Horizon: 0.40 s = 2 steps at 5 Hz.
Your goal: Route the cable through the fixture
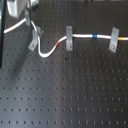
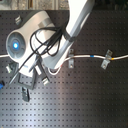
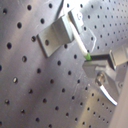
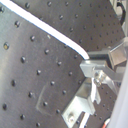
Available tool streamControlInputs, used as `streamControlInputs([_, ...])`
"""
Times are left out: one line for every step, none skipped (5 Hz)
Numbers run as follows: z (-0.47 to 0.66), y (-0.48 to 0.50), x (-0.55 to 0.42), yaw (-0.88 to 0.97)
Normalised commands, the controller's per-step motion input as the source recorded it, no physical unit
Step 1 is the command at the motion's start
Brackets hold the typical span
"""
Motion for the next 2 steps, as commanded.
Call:
streamControlInputs([0.08,0.055,-0.186,0.0])
streamControlInputs([0.0,0.041,-0.158,0.0])
